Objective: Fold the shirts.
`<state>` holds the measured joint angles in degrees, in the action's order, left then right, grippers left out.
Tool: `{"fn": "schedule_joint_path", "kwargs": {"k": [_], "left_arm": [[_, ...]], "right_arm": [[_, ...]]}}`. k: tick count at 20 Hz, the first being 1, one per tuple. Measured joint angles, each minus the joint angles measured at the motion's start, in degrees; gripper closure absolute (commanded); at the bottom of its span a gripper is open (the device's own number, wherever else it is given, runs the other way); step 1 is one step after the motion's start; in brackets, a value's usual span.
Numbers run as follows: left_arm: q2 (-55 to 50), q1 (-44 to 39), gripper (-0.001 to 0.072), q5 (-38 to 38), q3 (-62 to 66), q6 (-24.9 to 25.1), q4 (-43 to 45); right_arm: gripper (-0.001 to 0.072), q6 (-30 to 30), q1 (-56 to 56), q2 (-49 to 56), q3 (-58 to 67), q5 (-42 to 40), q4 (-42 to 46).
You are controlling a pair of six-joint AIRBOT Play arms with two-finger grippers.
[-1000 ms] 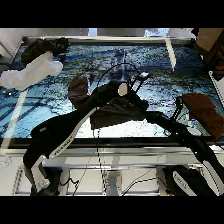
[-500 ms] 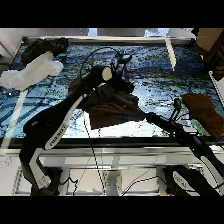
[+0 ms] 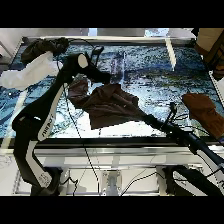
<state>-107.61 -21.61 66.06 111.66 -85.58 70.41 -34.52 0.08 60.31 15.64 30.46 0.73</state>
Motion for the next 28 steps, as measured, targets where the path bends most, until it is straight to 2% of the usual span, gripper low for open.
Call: {"fn": "schedule_joint_path", "kwargs": {"k": [2, 3, 11, 12, 17, 21, 28], "left_arm": [[0.0, 1.4, 0.0251, 1.2, 0.0, -0.7, 1.4], [0.0, 2.1, 0.0209, 1.9, 0.0, -1.0, 2.7], [0.0, 6.8, 0.0207, 8.3, 0.0, -2.5, 11.1], [0.0, 7.3, 0.0207, 9.0, 0.0, -2.6, 12.0], [0.0, 10.7, 0.0208, 10.3, 0.0, -2.9, 14.1], [-0.1, 13.2, 0.0208, 11.7, 0.0, -3.1, 16.4], [-0.2, 15.8, 0.0208, 12.6, 0.0, -3.2, 18.3]], "right_arm": [[0.0269, -1.3, 0.0, 0.2, 0.0, -0.1, -0.2], [0.0270, -1.8, 0.0, 0.4, 0.0, -0.3, -0.2], [0.0278, -3.0, 0.0, 5.2, 0.3, 0.8, -0.7], [0.0312, -3.0, 0.0, 5.9, 0.7, 1.2, -0.7], [0.0316, -2.7, -0.1, 7.5, 4.6, 1.7, 1.0], [0.0314, -3.2, -0.1, 8.1, 7.0, 1.9, 3.2], [0.0322, -7.9, -0.1, 8.6, 7.8, 1.8, 10.3]]}}
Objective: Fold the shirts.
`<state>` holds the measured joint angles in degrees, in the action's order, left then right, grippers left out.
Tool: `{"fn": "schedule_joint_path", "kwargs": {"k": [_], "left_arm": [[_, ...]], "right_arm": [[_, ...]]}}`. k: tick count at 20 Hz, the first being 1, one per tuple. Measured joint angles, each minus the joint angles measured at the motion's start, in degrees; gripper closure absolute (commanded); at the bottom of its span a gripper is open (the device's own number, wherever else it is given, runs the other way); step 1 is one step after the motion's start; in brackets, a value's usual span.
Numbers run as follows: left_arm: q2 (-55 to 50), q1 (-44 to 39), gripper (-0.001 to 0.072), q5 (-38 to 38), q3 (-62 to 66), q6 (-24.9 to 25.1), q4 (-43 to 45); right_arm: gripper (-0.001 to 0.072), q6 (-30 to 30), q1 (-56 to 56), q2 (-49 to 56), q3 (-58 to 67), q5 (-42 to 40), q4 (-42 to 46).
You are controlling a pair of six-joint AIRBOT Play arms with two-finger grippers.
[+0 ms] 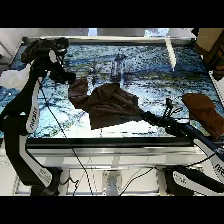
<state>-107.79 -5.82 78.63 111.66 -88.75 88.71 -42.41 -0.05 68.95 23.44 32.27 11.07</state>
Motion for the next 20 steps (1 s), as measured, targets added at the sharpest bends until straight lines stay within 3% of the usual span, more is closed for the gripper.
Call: {"fn": "schedule_joint_path", "kwargs": {"k": [2, 4, 8, 10, 11, 20], "left_arm": [[0.0, 0.2, 0.0208, -0.2, 0.0, 0.0, 0.1], [0.0, 0.3, 0.0210, -0.6, 0.0, 0.0, 0.1], [-0.8, 0.5, 0.0209, -1.7, 0.0, 0.0, 0.2], [-2.1, 0.6, 0.0210, -1.7, 0.0, 0.0, 0.2], [-2.8, 0.7, 0.0210, -1.7, 0.0, -0.1, 0.2], [-9.2, 1.8, 0.0209, -2.6, 0.0, -3.0, -1.0]], "right_arm": [[0.0364, -0.6, 0.0, 0.9, 0.1, 0.0, 0.7], [0.0518, -0.9, 0.0, 2.1, 0.1, 0.5, 0.8], [0.0532, -1.1, 0.0, 3.5, 0.2, 1.4, 0.7], [0.0657, -1.1, 0.0, 3.8, 0.2, 1.2, 0.7], [0.0679, -1.1, 0.0, 3.9, 0.2, 1.0, 0.7], [0.0683, 0.5, 0.0, 4.0, 0.2, 0.6, 0.5]]}}
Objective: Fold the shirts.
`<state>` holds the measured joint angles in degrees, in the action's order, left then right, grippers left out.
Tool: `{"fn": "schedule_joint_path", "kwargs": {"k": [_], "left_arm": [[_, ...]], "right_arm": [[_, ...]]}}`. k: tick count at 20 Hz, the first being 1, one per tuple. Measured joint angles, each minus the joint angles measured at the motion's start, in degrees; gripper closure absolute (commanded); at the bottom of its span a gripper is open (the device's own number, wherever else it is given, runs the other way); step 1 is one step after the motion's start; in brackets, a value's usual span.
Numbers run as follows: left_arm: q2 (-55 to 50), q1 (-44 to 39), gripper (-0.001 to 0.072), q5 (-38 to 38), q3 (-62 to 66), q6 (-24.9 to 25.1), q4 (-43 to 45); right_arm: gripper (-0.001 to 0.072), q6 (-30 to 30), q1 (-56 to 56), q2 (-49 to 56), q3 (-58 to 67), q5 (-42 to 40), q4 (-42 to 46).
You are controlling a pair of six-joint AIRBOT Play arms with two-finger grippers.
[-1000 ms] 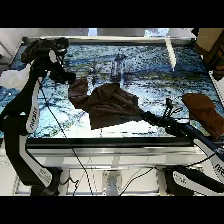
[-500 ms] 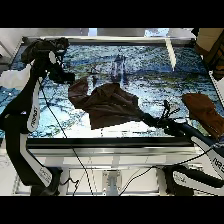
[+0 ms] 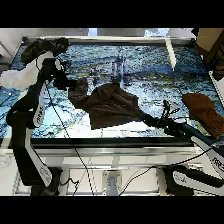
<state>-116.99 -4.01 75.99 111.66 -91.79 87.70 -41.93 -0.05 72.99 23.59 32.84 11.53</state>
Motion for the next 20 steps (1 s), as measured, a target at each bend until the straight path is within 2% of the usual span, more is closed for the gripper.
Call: {"fn": "schedule_joint_path", "kwargs": {"k": [5, 7, 8, 9, 11, 16, 20], "left_arm": [[-2.1, 1.3, 0.0213, -1.9, 0.0, -3.0, -3.1], [-2.5, 1.8, 0.0278, -2.8, 0.0, -3.9, -4.9], [-2.7, 1.9, 0.0462, -3.6, 0.1, -4.1, -6.0], [-2.9, 2.1, 0.0586, -4.5, 0.1, -4.1, -7.4], [-3.3, 2.1, 0.0692, -5.9, 0.0, -4.1, -10.4], [-3.9, 2.2, 0.0694, -9.4, 0.0, -0.7, -18.9], [-3.6, 2.2, 0.0696, -11.1, 0.2, 7.1, -33.5]], "right_arm": [[0.0683, 0.5, 0.0, 0.0, 0.0, 0.5, 0.0], [0.0683, 0.9, 0.0, 0.0, 0.0, 0.7, 0.2], [0.0683, 1.0, 0.0, 0.0, 0.0, 0.9, 0.2], [0.0683, 1.0, 0.0, 0.0, 0.0, 1.0, 0.2], [0.0683, 1.2, 0.0, 0.0, 0.0, 1.2, 0.2], [0.0684, 2.7, 0.0, 0.0, 0.0, 1.5, -0.5], [0.0686, 11.2, 0.0, 0.0, 0.4, 4.5, -7.8]]}}
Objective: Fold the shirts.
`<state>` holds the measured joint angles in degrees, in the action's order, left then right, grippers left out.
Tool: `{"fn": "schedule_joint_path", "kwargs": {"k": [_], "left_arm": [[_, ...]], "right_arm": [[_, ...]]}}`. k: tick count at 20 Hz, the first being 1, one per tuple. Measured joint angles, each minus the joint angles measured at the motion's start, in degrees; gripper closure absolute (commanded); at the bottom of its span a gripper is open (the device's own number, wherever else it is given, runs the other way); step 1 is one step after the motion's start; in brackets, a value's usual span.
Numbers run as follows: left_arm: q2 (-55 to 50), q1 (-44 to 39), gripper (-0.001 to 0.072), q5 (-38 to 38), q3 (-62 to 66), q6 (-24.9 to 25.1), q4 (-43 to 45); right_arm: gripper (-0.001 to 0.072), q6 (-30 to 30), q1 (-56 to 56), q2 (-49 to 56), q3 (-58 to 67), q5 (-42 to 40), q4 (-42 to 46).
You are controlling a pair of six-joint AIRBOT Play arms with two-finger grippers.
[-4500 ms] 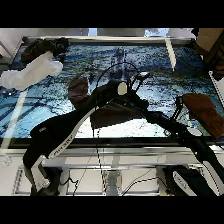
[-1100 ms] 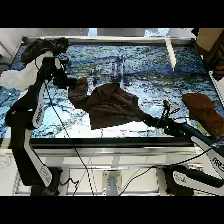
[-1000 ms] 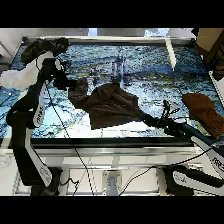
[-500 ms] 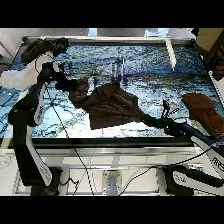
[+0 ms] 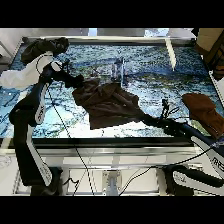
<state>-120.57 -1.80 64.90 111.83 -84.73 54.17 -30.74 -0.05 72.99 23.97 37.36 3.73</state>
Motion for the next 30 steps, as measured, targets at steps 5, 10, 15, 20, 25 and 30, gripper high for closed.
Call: {"fn": "schedule_joint_path", "kwargs": {"k": [5, 10, 15, 20, 25, 30], "left_arm": [[3.0, 0.0, 0.0696, -3.7, 3.8, 9.5, -18.8], [13.0, 1.6, 0.0697, -8.3, 6.1, 12.9, -18.7], [26.0, 3.6, 0.0696, -9.4, 6.5, 6.4, 2.3], [36.4, 4.1, 0.0696, -1.3, 6.6, -0.9, 18.1], [43.8, 4.2, 0.0696, 16.0, 6.6, -3.5, 22.3], [47.3, 2.2, 0.0696, 32.5, 6.1, -4.9, 20.3]], "right_arm": [[0.0687, 6.6, 0.2, -0.5, 5.9, 3.5, -6.3], [0.0688, 8.1, 3.8, -2.3, 15.2, 4.0, -6.6], [0.0688, 6.3, 12.0, -6.5, 24.3, 4.4, -1.7], [0.0688, -2.3, 16.4, -13.3, 31.9, 7.4, 12.7], [0.0690, -14.4, 17.3, -23.4, 36.8, 12.2, 28.9], [0.0690, -26.7, 17.5, -30.0, 38.3, 20.8, 42.7]]}}
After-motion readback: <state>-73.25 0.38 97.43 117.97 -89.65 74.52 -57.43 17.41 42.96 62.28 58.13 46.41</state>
